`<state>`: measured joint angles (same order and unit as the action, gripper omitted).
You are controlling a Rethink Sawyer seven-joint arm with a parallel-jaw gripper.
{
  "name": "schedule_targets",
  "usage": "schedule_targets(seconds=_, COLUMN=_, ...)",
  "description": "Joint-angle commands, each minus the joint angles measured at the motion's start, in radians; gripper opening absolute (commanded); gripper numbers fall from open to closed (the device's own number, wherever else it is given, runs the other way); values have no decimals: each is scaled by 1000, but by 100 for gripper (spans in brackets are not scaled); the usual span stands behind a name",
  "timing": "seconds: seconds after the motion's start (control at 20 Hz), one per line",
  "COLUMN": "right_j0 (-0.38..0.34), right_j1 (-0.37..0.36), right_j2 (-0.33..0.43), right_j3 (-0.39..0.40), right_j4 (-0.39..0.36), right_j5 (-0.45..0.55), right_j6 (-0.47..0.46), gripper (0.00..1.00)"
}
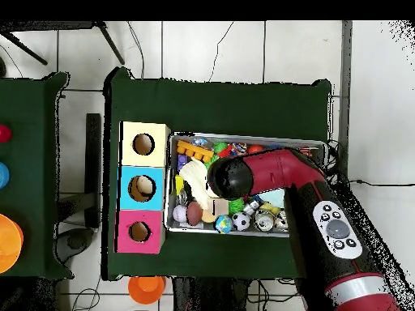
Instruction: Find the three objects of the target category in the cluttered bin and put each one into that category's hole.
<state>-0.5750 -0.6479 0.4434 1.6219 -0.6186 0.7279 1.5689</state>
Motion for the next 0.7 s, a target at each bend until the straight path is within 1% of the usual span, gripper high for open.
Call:
schedule_targets(seconds=0.05, right_j0=-55, right_j1=-25, right_j2=162, right_j3=157, right_j4=157, right_j5=84, right_j6=-105, gripper=0)
schedule_targets(seconds=0.35, right_j0=-50, right_j1=-57, right_j2=208, right_j3=202, right_j4=229, right_j5=95, right_j6=-82, gripper=0)
schedule_targets(seconds=0.55, right_j0=-18, right_j1=-79, right_j2=196, right_j3=207, right_j4=239, right_j5=123, right_j6=-61, gripper=0)
schedule_targets(seconds=0.7, right_j0=6, right_j1=-99, right_j2=182, right_j3=205, right_j4=250, right_j5=185, right_j6=-55, gripper=0)
